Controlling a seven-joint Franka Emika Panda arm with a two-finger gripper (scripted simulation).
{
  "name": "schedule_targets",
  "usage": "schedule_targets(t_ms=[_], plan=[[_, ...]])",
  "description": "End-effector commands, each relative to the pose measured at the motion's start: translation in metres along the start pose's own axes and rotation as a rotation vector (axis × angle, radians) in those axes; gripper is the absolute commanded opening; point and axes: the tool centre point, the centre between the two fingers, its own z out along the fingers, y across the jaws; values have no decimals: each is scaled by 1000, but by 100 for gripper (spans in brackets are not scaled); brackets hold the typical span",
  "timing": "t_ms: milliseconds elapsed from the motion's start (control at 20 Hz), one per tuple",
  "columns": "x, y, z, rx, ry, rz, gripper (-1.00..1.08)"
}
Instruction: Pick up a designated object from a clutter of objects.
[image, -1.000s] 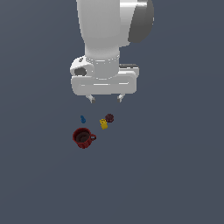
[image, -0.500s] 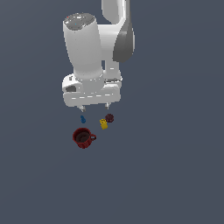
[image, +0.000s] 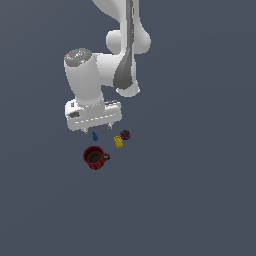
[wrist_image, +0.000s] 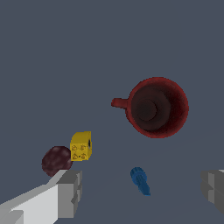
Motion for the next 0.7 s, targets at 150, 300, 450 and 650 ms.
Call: schedule_targets(t_ms=[150,300,450,650], plan=[[-32,18,36,1,-11,-81,100],[-48,24,51,2,-15,-117,100],[-61,29,64,3,-20,-148,100],[-74,33,75,4,-23,-178,100]])
